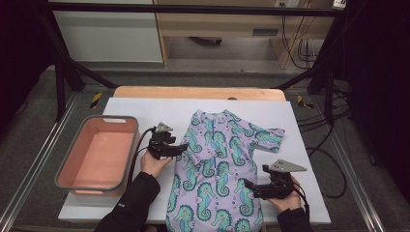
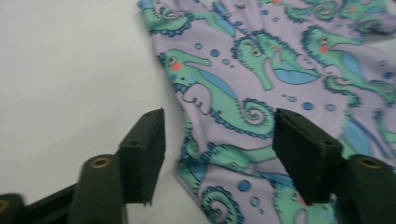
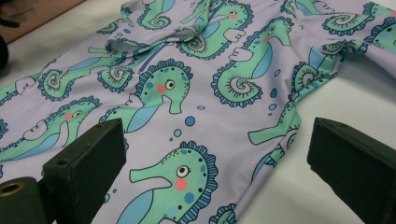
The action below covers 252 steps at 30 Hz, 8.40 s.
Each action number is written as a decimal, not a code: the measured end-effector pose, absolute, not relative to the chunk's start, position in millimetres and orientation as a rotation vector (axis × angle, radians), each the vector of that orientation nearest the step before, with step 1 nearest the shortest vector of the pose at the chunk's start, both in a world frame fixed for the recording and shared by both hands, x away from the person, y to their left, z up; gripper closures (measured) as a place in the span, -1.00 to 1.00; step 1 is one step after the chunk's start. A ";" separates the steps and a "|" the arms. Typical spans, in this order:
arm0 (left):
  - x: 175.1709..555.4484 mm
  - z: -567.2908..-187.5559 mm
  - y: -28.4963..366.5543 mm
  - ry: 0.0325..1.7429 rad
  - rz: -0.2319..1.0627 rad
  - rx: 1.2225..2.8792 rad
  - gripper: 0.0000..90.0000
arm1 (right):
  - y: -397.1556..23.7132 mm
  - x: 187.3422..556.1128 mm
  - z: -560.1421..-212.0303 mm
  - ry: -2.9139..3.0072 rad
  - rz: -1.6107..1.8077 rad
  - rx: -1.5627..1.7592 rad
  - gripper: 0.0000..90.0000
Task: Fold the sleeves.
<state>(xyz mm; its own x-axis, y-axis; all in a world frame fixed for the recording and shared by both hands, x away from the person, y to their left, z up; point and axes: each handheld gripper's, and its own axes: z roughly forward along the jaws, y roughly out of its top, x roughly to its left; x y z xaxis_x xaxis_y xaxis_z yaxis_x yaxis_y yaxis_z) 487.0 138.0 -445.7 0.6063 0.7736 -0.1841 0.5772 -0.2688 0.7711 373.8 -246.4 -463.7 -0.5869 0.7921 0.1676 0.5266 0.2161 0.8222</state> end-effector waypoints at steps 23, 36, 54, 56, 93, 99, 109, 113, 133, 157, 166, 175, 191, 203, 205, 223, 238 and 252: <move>426.8 -446.0 166.2 0.932 0.233 1.950 -0.74 | -248.9 394.8 -437.1 2.146 1.316 1.230 -0.97; 412.1 -453.6 174.7 0.905 0.214 1.965 -0.74 | -252.3 424.7 -421.3 2.075 1.302 1.271 -0.94; 413.7 -463.6 175.2 0.909 0.214 1.990 -0.74 | -293.4 472.2 -430.2 1.969 1.146 1.437 -0.82; 413.7 -463.9 175.0 0.909 0.214 1.990 -0.74 | -295.9 477.9 -431.7 1.963 1.133 1.452 -0.76; 414.0 -468.7 170.4 0.904 0.214 2.009 -0.74 | -308.8 506.2 -475.7 1.972 0.896 1.674 0.64; 414.0 -468.7 170.6 0.904 0.217 2.012 -0.74 | -307.4 502.3 -473.6 1.978 0.904 1.708 0.92; 413.6 -467.5 171.1 0.904 0.219 2.008 -0.74 | -307.0 494.0 -455.7 1.931 0.988 1.646 0.94; 413.3 -467.1 171.0 0.903 0.215 2.006 -0.74 | -300.5 491.3 -446.2 1.930 1.049 1.586 0.94; 413.5 -465.5 171.7 0.899 0.215 1.999 -0.74 | -215.2 491.9 -420.8 2.149 1.183 1.257 0.94; 413.6 -465.6 171.5 0.895 0.213 2.001 -0.74 | -165.7 492.0 -448.3 2.399 1.026 1.112 0.80; 413.9 -466.5 171.3 0.897 0.209 2.004 -0.74 | -167.1 478.9 -436.5 2.382 1.100 1.069 0.14; 413.8 -466.8 170.9 0.896 0.207 2.010 -0.74 | -175.5 468.9 -446.0 2.370 1.140 1.129 -0.02; 414.0 -466.8 171.5 0.897 0.213 2.007 -0.74 | -162.9 464.0 -455.4 2.433 1.015 1.100 0.89; 413.8 -466.6 171.3 0.896 0.212 2.007 -0.74 | -163.0 456.0 -447.6 2.444 1.117 1.075 0.24; 413.9 -466.6 171.5 0.897 0.212 2.006 -0.74 | -170.8 458.4 -442.2 2.370 1.122 1.083 0.02; 413.8 -467.2 170.8 0.896 0.202 2.012 -0.74 | -238.2 488.7 -474.9 2.224 0.957 1.430 0.85; 411.7 -463.9 170.6 0.901 0.211 2.003 -0.74 | -243.7 459.4 -453.3 2.176 1.119 1.351 -0.04; 402.9 -459.8 159.3 0.869 0.199 2.030 -0.76 | -242.9 413.0 -443.6 2.165 1.335 1.288 -0.71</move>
